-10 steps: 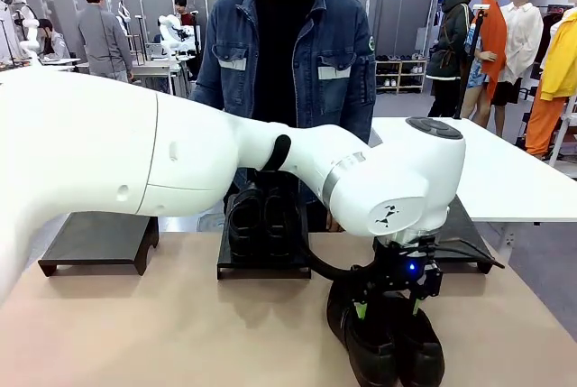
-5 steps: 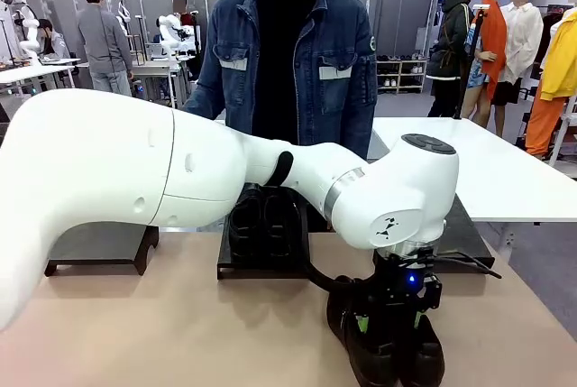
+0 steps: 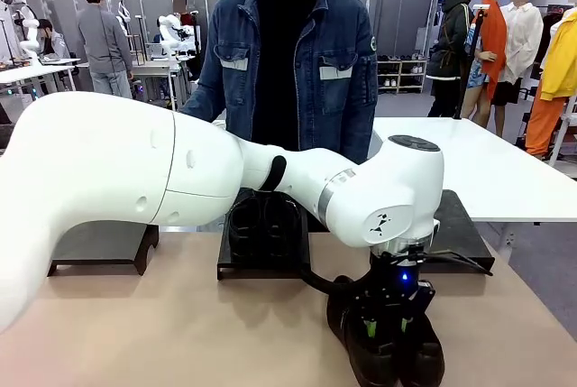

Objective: Place the shoes on the stand as instructed by the person.
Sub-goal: Pick up another pair of Shoes and place it on the Shoes Stand indicated by the person.

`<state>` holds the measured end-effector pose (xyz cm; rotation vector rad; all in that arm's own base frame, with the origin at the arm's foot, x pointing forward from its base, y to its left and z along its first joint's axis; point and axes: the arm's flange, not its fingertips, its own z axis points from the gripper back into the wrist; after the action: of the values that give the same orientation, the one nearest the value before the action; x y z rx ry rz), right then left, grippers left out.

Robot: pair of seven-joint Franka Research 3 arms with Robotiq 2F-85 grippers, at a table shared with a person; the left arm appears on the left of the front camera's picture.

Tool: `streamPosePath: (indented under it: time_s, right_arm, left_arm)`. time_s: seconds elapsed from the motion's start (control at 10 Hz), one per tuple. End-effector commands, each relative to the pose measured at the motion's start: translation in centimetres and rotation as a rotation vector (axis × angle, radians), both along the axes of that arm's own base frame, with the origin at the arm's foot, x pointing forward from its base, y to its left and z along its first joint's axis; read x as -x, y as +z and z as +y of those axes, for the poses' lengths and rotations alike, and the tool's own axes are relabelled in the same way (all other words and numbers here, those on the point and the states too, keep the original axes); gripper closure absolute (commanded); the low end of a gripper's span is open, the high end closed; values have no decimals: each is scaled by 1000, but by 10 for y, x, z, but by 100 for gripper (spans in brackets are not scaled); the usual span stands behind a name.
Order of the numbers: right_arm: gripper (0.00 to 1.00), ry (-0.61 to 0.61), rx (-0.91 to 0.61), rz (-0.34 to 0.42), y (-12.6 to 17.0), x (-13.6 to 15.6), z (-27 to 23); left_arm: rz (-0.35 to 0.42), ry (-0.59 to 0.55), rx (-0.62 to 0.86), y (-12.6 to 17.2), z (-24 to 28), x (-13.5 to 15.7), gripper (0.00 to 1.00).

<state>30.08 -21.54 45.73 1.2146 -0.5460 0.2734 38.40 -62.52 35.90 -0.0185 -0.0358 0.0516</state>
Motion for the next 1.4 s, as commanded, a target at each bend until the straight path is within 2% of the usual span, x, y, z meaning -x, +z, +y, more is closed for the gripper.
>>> streamPosePath:
  time_s: [0.0, 0.1, 0.6, 0.8, 1.0, 1.1, 1.3]
  right_arm:
    - [0, 1, -6, -23, 1, -1, -1]
    - [0, 1, -6, -23, 1, -1, -1]
    - [0, 1, -6, -23, 1, -1, -1]
    - [0, 1, -6, -23, 1, -1, -1]
    - [0, 1, -6, -23, 1, -1, -1]
    - [0, 1, -6, -23, 1, -1, -1]
    - [0, 1, -6, -23, 1, -1, -1]
  left_arm:
    - [31, -24, 14, -6, 1, 0, 100]
    - [30, -30, 19, -5, 1, 0, 98]
    - [21, -21, 16, 4, 4, -5, 100]
    - [5, -35, 0, 25, 5, -7, 100]
    - [42, -9, -34, 62, 7, 1, 100]
    - [33, -32, -16, 78, 11, 5, 100]
    - [38, -52, -44, 97, 31, 10, 100]
